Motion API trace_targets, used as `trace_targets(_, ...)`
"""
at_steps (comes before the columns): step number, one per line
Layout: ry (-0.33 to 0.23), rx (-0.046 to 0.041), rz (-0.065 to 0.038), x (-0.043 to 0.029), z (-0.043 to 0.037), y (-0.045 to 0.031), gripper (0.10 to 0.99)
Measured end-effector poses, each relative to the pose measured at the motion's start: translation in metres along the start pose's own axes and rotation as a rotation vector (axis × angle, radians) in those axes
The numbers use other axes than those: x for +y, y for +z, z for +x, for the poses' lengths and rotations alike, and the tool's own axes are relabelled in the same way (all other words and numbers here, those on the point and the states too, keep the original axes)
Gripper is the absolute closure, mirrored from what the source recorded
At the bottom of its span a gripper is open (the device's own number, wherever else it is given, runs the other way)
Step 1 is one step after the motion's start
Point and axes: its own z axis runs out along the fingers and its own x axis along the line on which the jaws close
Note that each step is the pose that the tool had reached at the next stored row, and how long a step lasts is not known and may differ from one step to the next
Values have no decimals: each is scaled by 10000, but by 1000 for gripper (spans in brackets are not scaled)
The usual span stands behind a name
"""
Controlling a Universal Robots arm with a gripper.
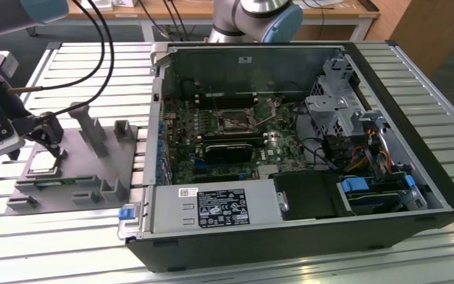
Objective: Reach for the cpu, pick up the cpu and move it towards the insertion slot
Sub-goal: 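Pick up the cpu and move it towards the insertion slot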
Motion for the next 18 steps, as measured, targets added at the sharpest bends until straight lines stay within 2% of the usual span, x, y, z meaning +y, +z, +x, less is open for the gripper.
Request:
trace_targets(7,1,9,0,12,8,123,325)
trace_targets(18,3,37,0,41,20,255,325)
